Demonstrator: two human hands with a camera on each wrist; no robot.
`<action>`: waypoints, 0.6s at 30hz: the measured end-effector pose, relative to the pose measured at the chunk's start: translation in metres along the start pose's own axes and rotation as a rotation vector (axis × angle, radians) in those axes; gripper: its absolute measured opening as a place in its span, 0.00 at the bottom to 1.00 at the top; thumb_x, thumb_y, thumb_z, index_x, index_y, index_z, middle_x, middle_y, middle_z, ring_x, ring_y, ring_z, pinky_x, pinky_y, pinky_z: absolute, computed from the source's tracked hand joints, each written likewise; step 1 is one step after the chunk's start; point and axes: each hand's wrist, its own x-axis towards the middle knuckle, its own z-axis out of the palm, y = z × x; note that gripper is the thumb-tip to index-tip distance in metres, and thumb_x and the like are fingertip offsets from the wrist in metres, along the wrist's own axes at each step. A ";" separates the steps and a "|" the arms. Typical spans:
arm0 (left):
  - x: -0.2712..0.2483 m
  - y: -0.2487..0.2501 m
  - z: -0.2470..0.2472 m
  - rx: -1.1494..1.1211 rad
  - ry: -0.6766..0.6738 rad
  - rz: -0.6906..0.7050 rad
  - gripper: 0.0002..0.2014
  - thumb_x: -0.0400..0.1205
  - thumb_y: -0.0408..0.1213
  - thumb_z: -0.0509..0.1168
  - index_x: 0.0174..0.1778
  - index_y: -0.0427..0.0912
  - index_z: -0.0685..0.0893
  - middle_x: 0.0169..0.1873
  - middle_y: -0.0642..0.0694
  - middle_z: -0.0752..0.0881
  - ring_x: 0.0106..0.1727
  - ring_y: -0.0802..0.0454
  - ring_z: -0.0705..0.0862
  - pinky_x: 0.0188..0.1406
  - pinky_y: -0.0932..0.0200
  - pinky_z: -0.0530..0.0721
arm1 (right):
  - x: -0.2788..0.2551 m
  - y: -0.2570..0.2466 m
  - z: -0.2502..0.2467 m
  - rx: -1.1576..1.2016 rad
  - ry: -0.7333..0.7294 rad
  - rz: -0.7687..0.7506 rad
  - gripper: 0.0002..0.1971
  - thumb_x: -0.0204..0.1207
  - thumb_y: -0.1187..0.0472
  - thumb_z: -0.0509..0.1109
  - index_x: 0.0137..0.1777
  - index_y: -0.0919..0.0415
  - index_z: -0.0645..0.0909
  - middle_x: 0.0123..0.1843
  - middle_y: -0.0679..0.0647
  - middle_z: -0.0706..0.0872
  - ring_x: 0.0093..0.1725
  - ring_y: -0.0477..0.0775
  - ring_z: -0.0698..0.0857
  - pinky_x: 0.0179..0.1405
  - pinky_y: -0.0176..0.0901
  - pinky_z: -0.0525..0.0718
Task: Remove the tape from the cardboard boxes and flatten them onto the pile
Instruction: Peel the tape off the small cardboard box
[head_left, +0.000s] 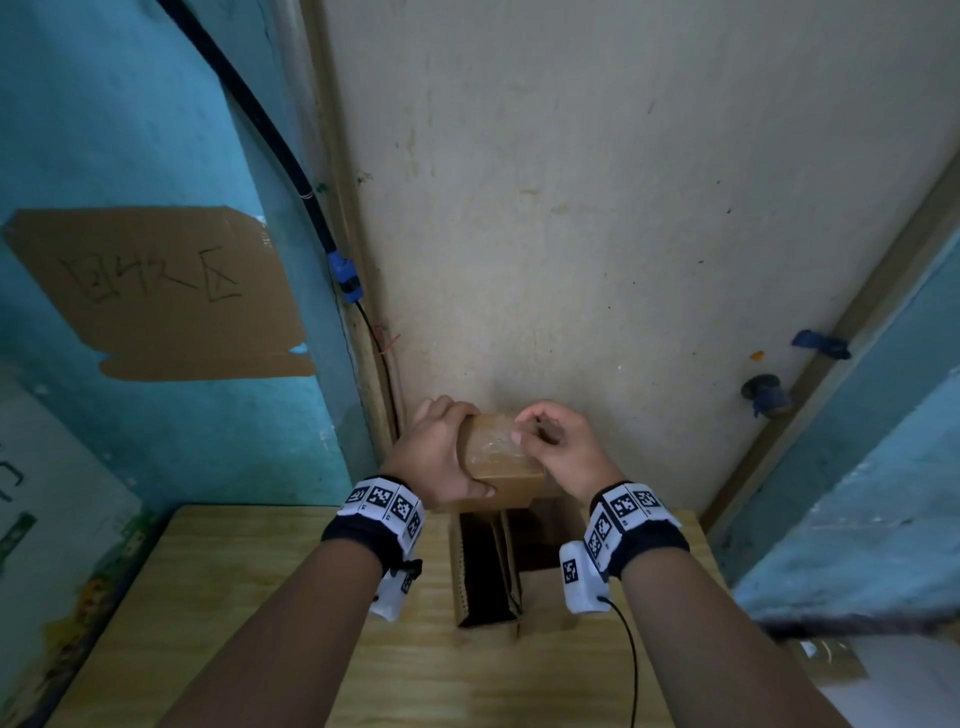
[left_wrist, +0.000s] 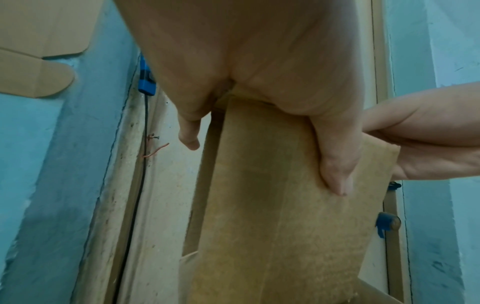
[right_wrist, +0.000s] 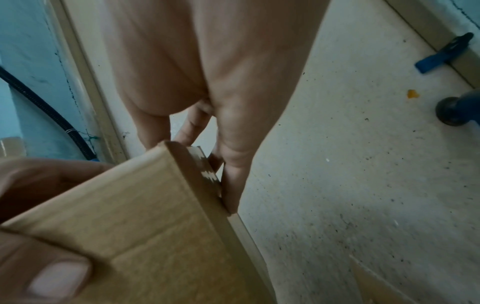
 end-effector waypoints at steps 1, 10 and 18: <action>0.001 0.001 0.001 0.003 -0.004 0.000 0.50 0.52 0.64 0.79 0.71 0.52 0.73 0.59 0.55 0.74 0.64 0.55 0.69 0.66 0.51 0.78 | 0.000 0.001 -0.001 -0.001 0.004 0.000 0.02 0.80 0.63 0.76 0.51 0.59 0.88 0.52 0.50 0.91 0.55 0.48 0.89 0.58 0.42 0.86; -0.005 0.001 0.011 0.050 0.002 0.017 0.51 0.54 0.67 0.79 0.72 0.53 0.72 0.61 0.54 0.74 0.66 0.54 0.69 0.68 0.49 0.77 | -0.007 0.002 -0.004 -0.049 -0.021 0.009 0.01 0.81 0.61 0.76 0.49 0.57 0.86 0.52 0.53 0.90 0.55 0.52 0.88 0.58 0.47 0.86; -0.007 0.000 0.012 0.081 0.009 0.041 0.50 0.54 0.62 0.81 0.72 0.52 0.72 0.61 0.54 0.73 0.65 0.54 0.69 0.67 0.48 0.79 | -0.006 0.002 -0.001 -0.094 -0.019 0.032 0.05 0.83 0.62 0.72 0.46 0.59 0.87 0.43 0.52 0.92 0.43 0.52 0.89 0.51 0.47 0.86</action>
